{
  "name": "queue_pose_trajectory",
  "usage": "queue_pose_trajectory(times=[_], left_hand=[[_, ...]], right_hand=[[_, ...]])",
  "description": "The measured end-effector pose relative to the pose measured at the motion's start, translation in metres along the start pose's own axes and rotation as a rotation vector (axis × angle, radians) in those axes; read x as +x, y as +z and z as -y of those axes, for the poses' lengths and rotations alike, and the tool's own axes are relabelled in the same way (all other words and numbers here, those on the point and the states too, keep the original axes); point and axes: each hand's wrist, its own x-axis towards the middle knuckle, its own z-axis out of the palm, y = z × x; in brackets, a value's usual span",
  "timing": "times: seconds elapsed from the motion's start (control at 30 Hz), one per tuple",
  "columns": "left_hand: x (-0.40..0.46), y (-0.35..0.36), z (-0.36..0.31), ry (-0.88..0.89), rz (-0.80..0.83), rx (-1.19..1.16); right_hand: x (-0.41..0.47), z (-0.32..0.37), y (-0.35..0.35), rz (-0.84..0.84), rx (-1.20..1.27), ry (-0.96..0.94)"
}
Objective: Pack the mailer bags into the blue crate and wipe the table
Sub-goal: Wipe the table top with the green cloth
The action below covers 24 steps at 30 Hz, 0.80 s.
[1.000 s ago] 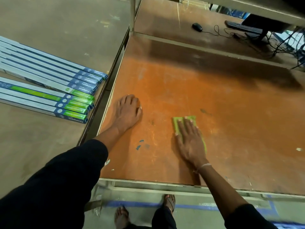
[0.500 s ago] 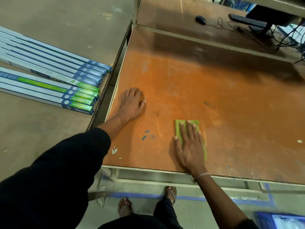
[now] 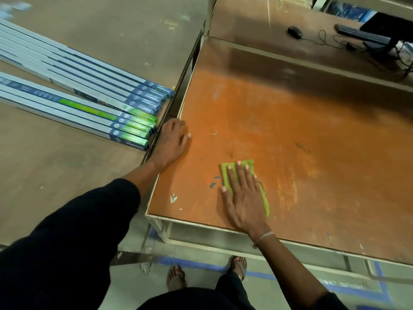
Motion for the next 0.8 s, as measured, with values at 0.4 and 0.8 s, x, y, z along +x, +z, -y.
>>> queue_pose_trajectory(times=[0.4, 0.8], left_hand=[[-0.002, -0.010, -0.001, -0.286, -0.117, -0.364], [0.018, -0.023, 0.024, -0.462, 0.054, -0.642]], right_hand=[[0.029, 0.018, -0.001, 0.107, 0.002, -0.385], [0.031, 0.070, 0.004, 0.244, -0.004, -0.841]])
